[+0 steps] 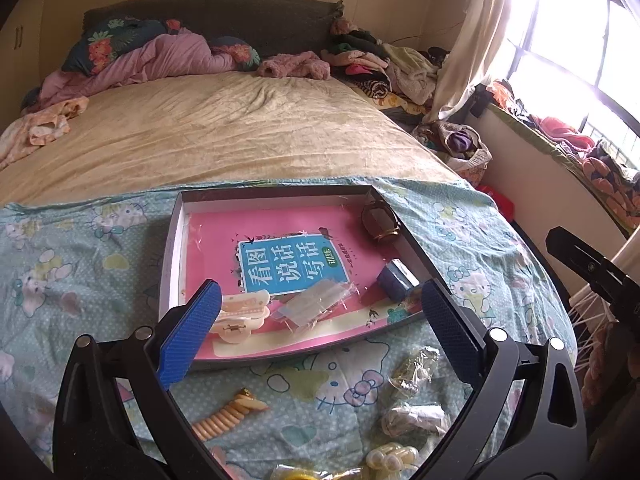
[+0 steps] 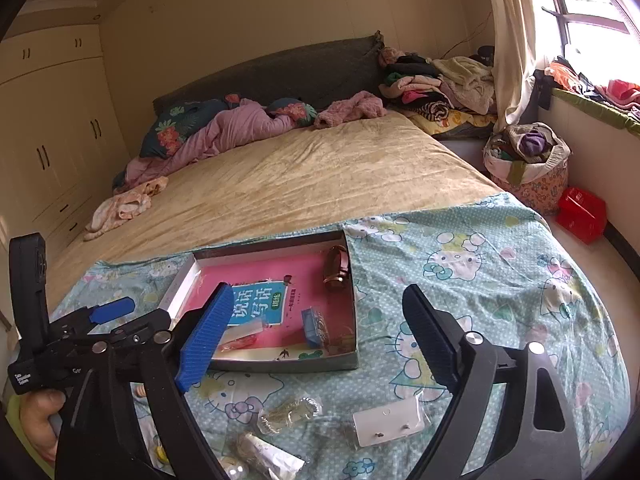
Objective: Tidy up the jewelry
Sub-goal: 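Withdraw both tools from the grey box back over the remaining jewelry, then grasp yellow bangle bag with left tool while right tool grasps silver jewelry bag, then carry both bags over the grey box and lower them inside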
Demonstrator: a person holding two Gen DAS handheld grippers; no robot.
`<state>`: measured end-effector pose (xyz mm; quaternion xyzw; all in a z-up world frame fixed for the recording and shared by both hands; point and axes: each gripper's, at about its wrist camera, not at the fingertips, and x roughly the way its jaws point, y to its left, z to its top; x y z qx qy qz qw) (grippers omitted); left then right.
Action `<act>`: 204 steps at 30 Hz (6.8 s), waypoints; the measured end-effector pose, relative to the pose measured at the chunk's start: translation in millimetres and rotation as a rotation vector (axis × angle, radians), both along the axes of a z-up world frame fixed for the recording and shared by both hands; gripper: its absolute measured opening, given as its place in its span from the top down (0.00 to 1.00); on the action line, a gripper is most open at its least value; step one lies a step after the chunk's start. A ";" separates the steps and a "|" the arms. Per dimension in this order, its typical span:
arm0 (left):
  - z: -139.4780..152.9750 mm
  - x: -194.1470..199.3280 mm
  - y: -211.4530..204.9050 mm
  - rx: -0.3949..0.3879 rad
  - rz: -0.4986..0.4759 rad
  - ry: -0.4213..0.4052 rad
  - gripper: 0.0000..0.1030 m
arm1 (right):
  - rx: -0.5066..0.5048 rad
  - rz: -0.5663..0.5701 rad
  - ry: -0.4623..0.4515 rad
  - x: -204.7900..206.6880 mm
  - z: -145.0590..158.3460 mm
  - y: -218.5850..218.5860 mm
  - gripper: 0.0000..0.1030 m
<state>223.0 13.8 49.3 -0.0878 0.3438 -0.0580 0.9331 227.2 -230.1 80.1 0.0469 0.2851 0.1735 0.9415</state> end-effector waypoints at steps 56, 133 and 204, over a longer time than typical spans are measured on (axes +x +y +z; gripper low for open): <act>-20.7 -119.8 19.0 0.073 -0.016 0.049 0.09 | -0.140 0.177 0.004 -108.3 -11.0 11.6 0.14; -128.3 -96.1 -38.8 0.144 -0.143 0.258 0.10 | -0.380 0.463 0.286 -51.5 -154.5 70.4 0.59; -2.0 -50.8 -1.2 0.077 -0.067 -0.081 0.28 | -0.112 0.299 0.006 -60.2 -19.0 50.5 0.60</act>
